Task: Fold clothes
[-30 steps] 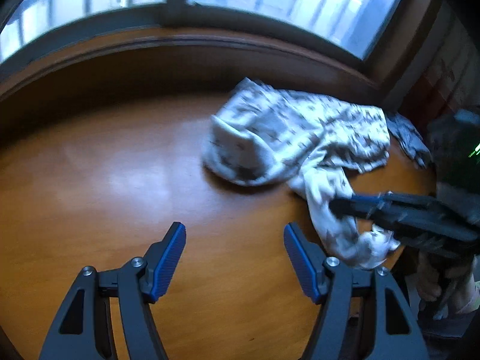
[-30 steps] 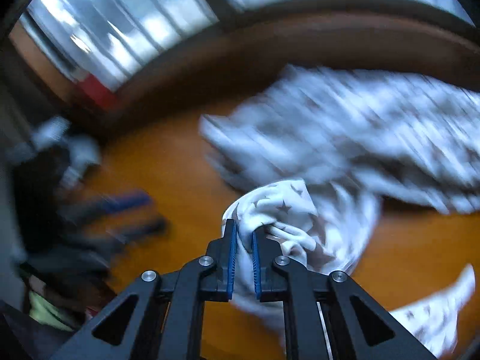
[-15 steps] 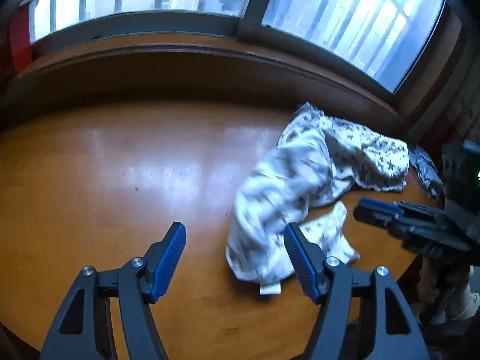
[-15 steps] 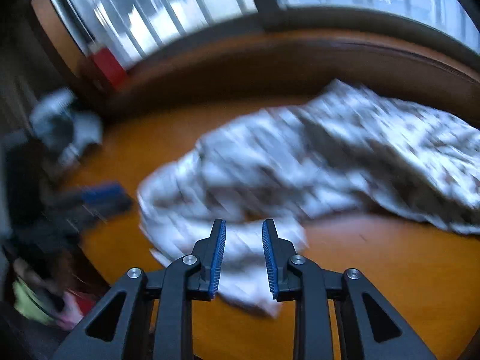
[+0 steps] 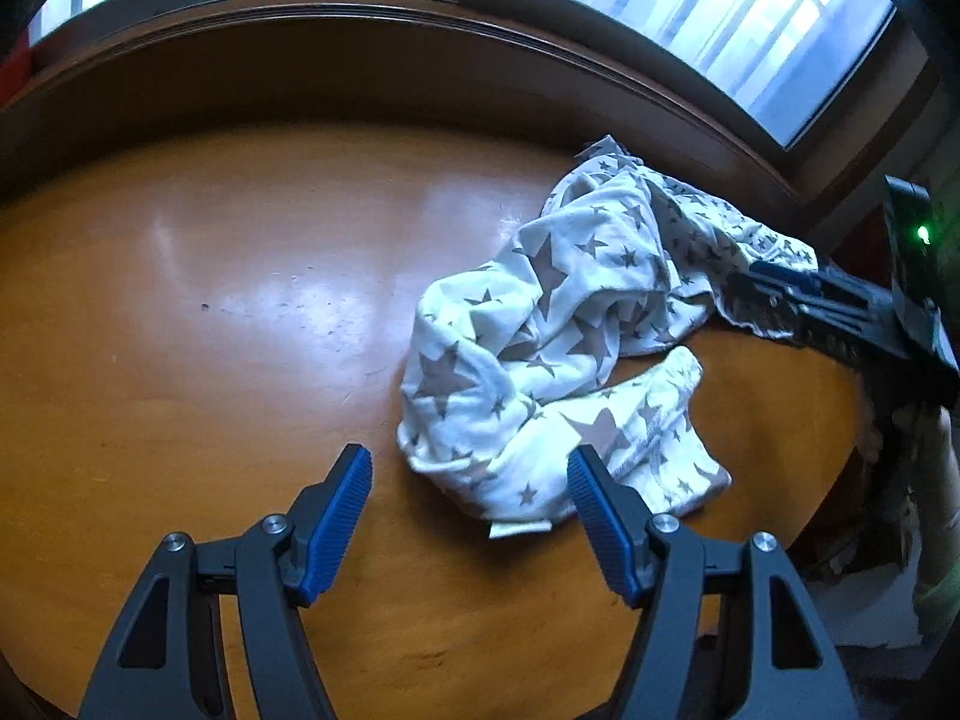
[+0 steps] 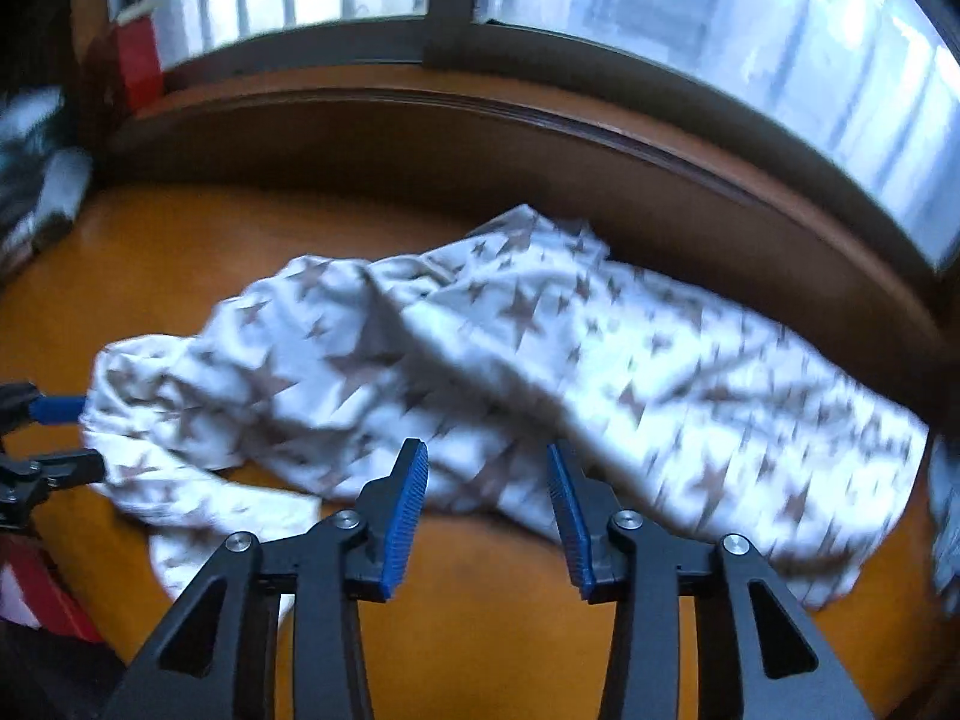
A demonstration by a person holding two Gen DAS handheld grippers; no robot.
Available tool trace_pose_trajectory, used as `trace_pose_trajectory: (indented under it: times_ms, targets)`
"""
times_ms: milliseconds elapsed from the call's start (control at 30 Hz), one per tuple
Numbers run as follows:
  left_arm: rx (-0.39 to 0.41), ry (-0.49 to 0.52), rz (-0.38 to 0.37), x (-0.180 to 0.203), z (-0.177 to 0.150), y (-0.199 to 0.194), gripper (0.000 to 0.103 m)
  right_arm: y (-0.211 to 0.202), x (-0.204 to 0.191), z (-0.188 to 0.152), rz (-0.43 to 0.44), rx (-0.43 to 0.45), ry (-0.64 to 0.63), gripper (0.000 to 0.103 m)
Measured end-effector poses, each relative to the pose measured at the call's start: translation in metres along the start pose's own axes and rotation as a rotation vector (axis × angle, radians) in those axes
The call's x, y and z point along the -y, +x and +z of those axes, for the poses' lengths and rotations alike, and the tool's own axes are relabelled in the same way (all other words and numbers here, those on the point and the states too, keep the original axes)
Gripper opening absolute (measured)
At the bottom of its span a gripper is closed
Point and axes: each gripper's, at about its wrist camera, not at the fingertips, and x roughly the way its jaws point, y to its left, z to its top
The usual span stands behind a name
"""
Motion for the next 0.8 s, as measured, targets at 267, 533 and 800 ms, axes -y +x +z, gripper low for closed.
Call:
trace_pose_trajectory:
  times_ms: [267,533,800]
  targets:
    - [-0.009,-0.022,0.083,0.014,0.012,0.026,0.04,0.039,0.01,0.021,0.061,-0.048,-0.09,0.024]
    - [0.238,0.066,0.336,0.017,0.069,-0.046,0.015,-0.058,0.054,0.051,0.109,0.282,0.083,0.0]
    - [0.322,0.175,0.441,0.016,0.064,-0.097,0.015,-0.091,0.026,0.017,0.169,0.28,-0.062,0.001]
